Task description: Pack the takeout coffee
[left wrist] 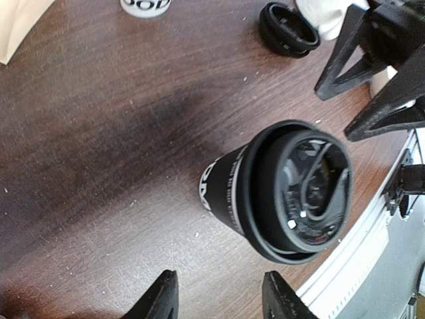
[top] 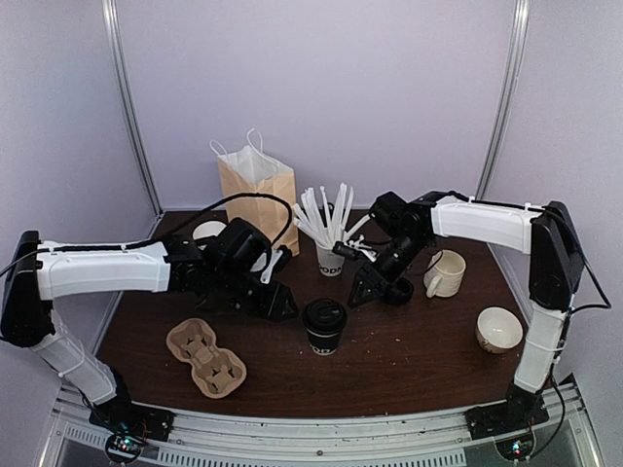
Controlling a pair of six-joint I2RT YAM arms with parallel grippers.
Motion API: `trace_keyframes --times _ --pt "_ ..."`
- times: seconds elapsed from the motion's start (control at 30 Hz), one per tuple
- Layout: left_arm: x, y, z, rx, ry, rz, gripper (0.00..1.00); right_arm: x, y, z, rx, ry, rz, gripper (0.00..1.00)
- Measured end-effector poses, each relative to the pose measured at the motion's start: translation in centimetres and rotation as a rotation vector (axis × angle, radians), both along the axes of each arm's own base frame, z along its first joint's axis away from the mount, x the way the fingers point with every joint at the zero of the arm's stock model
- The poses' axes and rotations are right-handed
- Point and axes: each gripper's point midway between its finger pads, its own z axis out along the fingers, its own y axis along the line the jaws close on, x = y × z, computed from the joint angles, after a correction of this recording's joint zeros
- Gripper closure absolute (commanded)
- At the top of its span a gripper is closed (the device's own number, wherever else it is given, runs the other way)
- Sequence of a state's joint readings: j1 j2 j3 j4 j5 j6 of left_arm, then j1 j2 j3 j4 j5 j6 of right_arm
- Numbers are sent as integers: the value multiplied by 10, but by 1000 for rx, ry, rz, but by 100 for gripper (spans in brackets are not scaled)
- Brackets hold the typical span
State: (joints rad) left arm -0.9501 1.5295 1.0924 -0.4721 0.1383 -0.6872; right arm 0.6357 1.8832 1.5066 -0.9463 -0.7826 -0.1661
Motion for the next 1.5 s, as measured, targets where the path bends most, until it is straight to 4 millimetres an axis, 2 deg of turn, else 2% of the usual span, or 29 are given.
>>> trace_keyframes --times 0.1,0.23,0.37,0.57,0.7,0.8,1.0,1.23,1.33,1.5 --pt "2 -2 9 -21 -12 2 51 -1 -2 6 7 -14 9 51" --pt "4 -5 13 -35 -31 0 42 -4 -4 23 36 -60 24 47" --pt "12 -15 22 -69 -96 -39 36 -14 -10 32 62 -80 34 45" --pt "31 -45 31 -96 -163 -90 37 -27 -10 20 55 -43 55 45" --pt "36 -53 16 -72 -151 -103 37 -33 -3 15 53 -32 77 48" --pt "35 -53 10 -63 -138 -108 38 -34 2 3 40 0 85 52" --pt "28 -50 8 -82 -121 -118 44 -31 7 -23 1 71 76 57" --pt "15 -42 5 -104 -76 -111 50 -13 15 -14 27 58 54 58" --pt "11 -41 7 -123 -65 -111 51 -4 13 -11 34 51 33 58" --pt "8 -39 8 -130 -52 -104 42 5 6 -12 30 58 1 58"
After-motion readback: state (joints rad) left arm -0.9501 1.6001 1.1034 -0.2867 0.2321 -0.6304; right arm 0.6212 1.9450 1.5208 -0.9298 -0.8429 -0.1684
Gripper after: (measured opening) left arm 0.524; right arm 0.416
